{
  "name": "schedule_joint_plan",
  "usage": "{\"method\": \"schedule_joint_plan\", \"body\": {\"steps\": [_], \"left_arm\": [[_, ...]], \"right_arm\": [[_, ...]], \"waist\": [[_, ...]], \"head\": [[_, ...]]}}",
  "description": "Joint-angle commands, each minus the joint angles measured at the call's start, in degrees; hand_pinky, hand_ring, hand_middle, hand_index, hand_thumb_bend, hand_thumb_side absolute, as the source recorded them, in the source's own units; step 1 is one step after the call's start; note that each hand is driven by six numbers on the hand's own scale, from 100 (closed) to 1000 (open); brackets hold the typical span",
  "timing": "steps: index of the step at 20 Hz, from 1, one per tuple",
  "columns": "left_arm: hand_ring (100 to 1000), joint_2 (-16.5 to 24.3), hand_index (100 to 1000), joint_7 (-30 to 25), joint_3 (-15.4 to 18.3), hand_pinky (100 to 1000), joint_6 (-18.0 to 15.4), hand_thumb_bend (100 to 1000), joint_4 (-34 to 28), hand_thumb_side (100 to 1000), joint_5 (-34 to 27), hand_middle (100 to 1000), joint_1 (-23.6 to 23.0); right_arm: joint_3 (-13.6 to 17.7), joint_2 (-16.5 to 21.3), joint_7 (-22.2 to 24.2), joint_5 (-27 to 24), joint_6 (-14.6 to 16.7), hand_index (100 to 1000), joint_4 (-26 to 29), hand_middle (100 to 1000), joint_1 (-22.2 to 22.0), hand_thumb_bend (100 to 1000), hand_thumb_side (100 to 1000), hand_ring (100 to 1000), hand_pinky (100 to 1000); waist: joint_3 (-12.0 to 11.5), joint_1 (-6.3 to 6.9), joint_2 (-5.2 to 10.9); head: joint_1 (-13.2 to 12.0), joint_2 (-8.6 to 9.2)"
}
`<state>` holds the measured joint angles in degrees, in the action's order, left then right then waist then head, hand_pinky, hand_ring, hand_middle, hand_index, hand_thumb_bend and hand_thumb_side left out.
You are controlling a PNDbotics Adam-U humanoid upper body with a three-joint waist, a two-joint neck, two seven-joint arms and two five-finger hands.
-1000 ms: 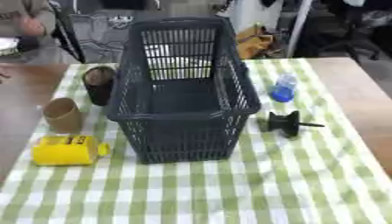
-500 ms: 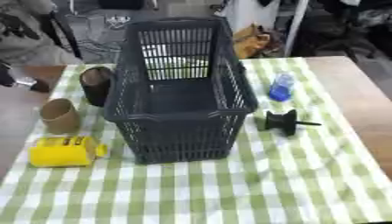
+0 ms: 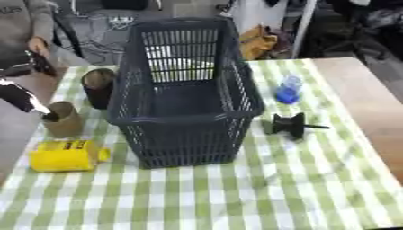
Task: Pick up objects on the table and place them in the box.
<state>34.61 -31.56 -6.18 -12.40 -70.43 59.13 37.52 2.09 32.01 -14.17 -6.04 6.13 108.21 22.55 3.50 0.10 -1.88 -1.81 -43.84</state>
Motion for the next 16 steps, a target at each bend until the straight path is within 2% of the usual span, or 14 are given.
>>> {"method": "schedule_joint_plan", "body": {"steps": [1, 3, 7, 9, 16], "left_arm": [[805, 0.0, 829, 3.0, -0.2, 814, -0.6, 1000, 2.7, 574, 1.7, 750, 1.5], [808, -1.0, 827, 2.8, -0.6, 816, -1.2, 1000, 5.3, 563, 1.7, 752, 1.5], [811, -1.6, 826, -1.0, -1.1, 822, -3.3, 1000, 7.6, 551, 0.4, 746, 1.8], [813, -1.7, 823, -4.9, -1.6, 829, -5.1, 1000, 8.0, 538, -1.1, 737, 1.8], [824, -1.0, 826, -17.1, -1.7, 853, -7.9, 1000, 6.1, 503, -5.8, 743, 1.9]], "right_arm": [[0.4, 1.0, 0.1, -0.1, 0.1, 953, 0.3, 744, 0.9, 105, 745, 747, 617], [0.3, 1.0, 0.1, -0.1, 0.1, 953, 0.3, 744, 0.9, 105, 744, 747, 617], [0.4, 1.0, 0.1, -0.1, 0.1, 953, 0.3, 744, 0.9, 105, 745, 747, 617], [0.3, 1.0, 0.1, -0.1, 0.1, 953, 0.3, 744, 0.9, 105, 745, 747, 617], [0.4, 1.1, 0.1, -0.1, 0.1, 953, 0.2, 744, 0.9, 106, 745, 747, 617]], "waist": [[-0.1, -0.24, 0.26], [-0.2, -0.32, 0.28], [-0.2, -0.35, 0.29], [-0.2, -0.34, 0.28], [-0.2, -0.32, 0.31]], "head": [[0.4, -0.28], [0.6, -0.28], [0.7, -0.28], [0.8, -0.28], [1.2, -0.28]]}}
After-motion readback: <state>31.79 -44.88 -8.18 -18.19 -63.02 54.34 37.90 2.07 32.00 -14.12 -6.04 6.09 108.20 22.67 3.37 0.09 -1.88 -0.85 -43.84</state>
